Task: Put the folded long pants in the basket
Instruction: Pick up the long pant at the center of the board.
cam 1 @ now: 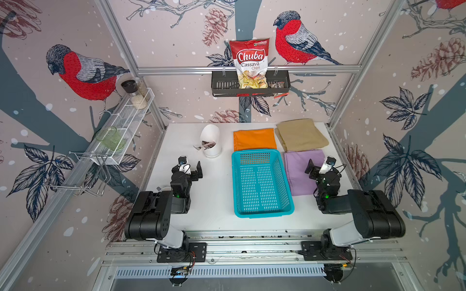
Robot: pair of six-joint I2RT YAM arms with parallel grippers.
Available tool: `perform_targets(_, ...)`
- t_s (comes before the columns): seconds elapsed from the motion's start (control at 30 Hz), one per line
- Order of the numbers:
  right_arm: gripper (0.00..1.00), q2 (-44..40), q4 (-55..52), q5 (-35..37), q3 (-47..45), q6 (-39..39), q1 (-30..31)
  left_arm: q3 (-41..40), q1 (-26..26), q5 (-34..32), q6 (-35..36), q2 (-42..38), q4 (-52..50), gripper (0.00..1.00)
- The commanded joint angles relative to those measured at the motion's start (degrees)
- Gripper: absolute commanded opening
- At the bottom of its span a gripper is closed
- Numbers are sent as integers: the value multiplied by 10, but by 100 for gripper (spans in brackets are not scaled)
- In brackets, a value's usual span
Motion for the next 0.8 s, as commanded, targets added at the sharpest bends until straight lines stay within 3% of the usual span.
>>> perform_targets(0.0, 100, -2, 5, -6, 1, -4, 0, 2, -1, -5, 3, -1, 9, 98)
perform_targets(0.77, 100, -5, 2, -9, 1, -3, -2, 10, -2, -22, -2, -6, -8, 98)
